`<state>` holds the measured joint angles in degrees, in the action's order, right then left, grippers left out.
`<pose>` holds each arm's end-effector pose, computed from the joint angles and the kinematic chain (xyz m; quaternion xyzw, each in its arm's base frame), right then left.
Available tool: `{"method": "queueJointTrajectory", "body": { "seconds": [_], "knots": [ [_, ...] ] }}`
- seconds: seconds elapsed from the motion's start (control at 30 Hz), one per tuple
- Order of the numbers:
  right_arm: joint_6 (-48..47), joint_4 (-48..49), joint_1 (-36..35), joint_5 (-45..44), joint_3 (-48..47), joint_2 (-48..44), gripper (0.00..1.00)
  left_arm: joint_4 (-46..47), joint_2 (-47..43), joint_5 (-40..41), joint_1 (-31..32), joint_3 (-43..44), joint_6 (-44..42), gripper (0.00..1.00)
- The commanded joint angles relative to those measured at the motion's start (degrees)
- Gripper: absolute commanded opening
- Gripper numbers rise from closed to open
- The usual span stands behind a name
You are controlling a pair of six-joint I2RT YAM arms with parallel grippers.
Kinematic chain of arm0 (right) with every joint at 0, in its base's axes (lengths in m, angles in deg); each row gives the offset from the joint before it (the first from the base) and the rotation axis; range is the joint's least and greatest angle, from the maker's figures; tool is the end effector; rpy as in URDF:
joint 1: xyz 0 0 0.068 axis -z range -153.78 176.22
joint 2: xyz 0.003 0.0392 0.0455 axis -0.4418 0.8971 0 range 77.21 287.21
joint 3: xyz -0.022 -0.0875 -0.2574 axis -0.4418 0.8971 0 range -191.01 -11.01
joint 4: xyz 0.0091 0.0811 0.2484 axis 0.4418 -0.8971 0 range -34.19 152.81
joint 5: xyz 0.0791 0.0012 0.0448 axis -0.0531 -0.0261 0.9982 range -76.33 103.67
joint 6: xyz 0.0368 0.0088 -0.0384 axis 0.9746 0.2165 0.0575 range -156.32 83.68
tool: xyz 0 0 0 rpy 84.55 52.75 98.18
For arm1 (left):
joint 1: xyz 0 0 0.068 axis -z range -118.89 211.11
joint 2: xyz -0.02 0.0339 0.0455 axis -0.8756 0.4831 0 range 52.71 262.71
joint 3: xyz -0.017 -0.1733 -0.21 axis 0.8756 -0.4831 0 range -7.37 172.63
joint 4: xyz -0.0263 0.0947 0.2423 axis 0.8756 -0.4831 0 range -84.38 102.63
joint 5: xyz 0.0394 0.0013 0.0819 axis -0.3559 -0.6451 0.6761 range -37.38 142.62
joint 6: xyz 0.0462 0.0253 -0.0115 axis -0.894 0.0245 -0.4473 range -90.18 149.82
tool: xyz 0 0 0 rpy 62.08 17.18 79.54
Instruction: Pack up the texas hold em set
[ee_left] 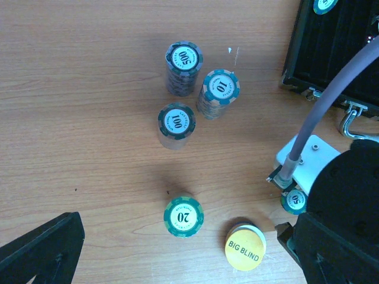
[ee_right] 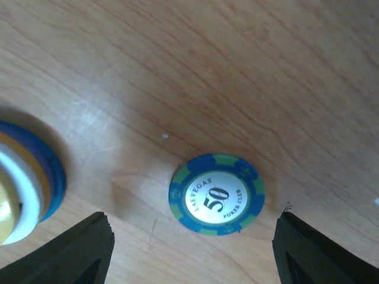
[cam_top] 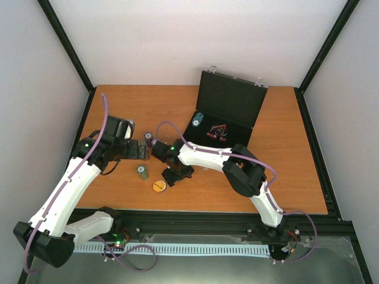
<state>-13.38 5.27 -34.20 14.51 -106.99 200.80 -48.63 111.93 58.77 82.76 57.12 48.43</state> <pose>0.2070 0.3657 0.1638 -0.3212 0.9460 0.0336 0.0268 0.1729 -0.0646 0.3319 0.0097 0.9550 -0.0523 0.2919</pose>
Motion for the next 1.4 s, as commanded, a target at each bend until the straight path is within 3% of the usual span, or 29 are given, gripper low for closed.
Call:
{"method": "queueJointTrajectory", "body": {
  "seconds": [0.0, 0.3, 1.0, 1.3, 1.37],
  "knots": [
    [-0.24, 0.51, -0.22, -1.04, 0.30, 2.02, 0.75, 0.86, 0.02, -0.17, -0.12, 0.99, 0.76, 1.00],
    [-0.60, 0.82, 0.11, -1.76, 0.18, 4.36, 0.75, 0.79, -0.05, 0.17, -0.12, 0.90, 0.81, 1.00],
    [-2.84, 1.99, 2.03, -3.48, 0.10, 7.06, 0.64, 1.22, 0.70, 0.53, -0.12, 0.31, 0.34, 1.00],
    [-3.26, 2.73, 2.77, -2.14, 1.66, 6.76, 0.51, 1.22, 0.81, 0.90, -0.12, 0.02, 0.37, 1.00],
    [-2.89, 3.02, 2.77, -1.42, 2.32, 6.46, 0.43, 1.22, 0.81, 0.79, -0.14, 0.02, 0.36, 1.00]
  ]
}}
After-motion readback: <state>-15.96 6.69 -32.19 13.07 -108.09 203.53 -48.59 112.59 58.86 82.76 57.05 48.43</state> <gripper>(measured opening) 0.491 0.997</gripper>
